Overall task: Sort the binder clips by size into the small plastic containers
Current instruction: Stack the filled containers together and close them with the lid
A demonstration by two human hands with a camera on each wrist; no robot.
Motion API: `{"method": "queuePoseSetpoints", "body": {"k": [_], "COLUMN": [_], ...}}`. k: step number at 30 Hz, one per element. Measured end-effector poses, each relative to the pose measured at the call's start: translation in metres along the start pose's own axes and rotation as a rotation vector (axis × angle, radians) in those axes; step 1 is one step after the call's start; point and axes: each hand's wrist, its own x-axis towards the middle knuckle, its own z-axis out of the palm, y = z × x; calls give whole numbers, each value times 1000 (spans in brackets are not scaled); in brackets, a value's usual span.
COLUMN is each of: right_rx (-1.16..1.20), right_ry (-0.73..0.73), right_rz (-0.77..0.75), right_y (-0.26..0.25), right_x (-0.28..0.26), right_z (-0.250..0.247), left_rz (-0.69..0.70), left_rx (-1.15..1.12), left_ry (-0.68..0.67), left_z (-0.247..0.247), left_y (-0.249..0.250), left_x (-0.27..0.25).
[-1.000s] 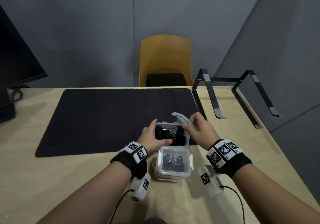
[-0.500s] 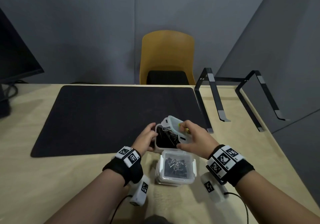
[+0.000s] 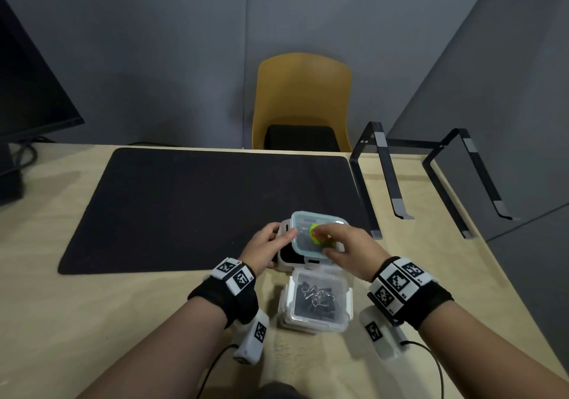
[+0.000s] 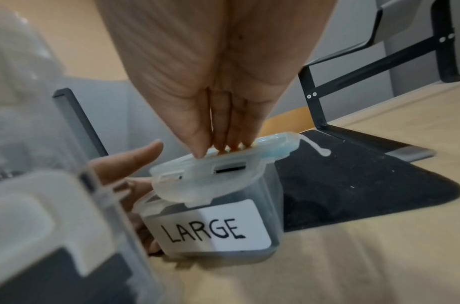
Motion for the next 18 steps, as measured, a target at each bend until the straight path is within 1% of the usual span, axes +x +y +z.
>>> {"method": "queuePoseSetpoints", "body": {"k": [1, 2, 4, 6, 8, 10, 13, 18], "right_rx": [-39, -81, -109, -31, 78, 125, 172, 321], "right_ry": [12, 23, 16, -49, -116, -147, -154, -158], "right_rz": [5, 41, 205, 328, 339, 327, 361, 394], "right_y": [2, 5, 12, 18, 21, 22, 23, 25], "right_x": [2, 4, 7, 8, 9, 8, 6, 5], "right_z": [2, 3, 3, 5, 9, 14, 16, 13], "left_rz": [7, 12, 13, 16, 29, 40, 47, 40], "left_rx": [-5, -9, -16, -18, -20, -23, -23, -29], "left_ry": [2, 5, 10, 16, 7, 1, 5, 9], "left_z": [1, 1, 2, 1, 1, 0, -2, -1], "left_y": [0, -1, -3, -5, -7, -9, -10, -9], "left_x": [0, 0, 1, 1, 1, 2, 2, 2]}}
